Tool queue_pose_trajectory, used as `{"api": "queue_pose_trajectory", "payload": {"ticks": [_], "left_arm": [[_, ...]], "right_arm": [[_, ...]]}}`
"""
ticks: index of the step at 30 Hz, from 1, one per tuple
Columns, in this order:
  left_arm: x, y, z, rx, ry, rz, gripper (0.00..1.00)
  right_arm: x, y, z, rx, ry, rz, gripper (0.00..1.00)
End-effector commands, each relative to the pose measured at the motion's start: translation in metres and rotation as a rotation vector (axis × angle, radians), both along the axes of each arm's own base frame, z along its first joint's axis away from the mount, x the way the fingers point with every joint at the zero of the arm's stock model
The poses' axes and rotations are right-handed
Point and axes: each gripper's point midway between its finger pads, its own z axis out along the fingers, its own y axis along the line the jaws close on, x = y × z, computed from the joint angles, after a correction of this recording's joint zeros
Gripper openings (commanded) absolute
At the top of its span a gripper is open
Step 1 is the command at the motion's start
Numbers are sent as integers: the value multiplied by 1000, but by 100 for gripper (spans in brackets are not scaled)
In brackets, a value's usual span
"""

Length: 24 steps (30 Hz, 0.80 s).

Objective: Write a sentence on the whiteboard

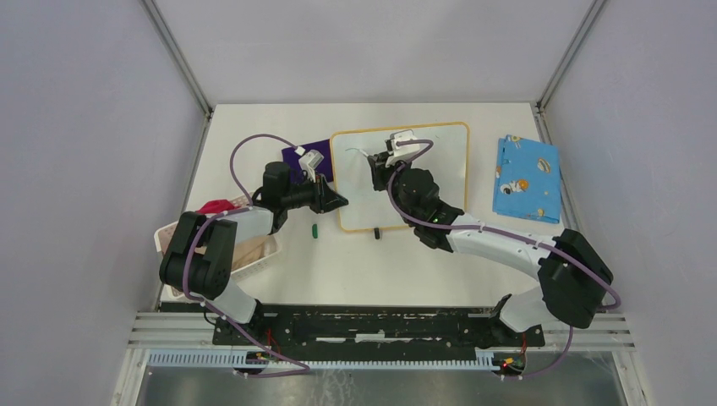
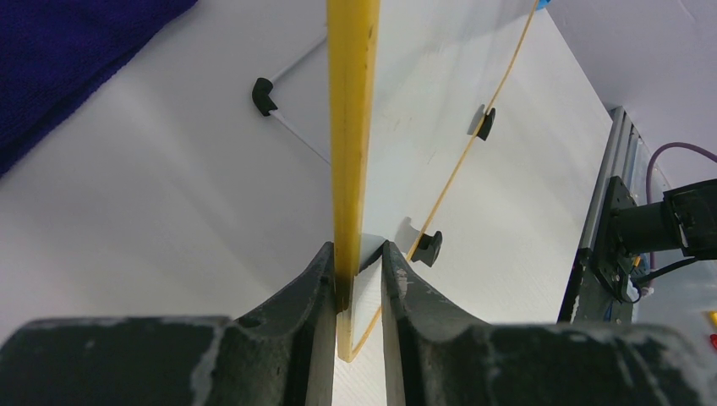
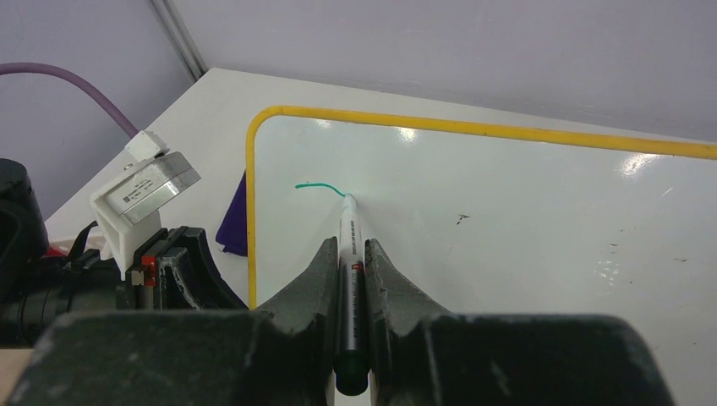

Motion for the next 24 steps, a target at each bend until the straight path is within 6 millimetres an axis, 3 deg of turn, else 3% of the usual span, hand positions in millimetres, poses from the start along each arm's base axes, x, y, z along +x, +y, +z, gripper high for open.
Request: {"api": "queue_pose_trajectory", "payload": {"ticks": [1, 11, 18, 24], "left_arm": [[12, 7, 2, 37, -53, 31, 2], [12, 7, 3, 38, -56, 32, 2], [13, 7, 3, 38, -55, 34, 2], [12, 7, 3, 38, -55, 33, 2]], "right_arm": [[0, -10, 17, 33, -26, -13, 0], [-9, 7, 44, 82, -63, 85, 0], [-10, 19, 40, 63, -52, 126, 0], [-5, 18, 32, 46, -37, 101, 0]]}}
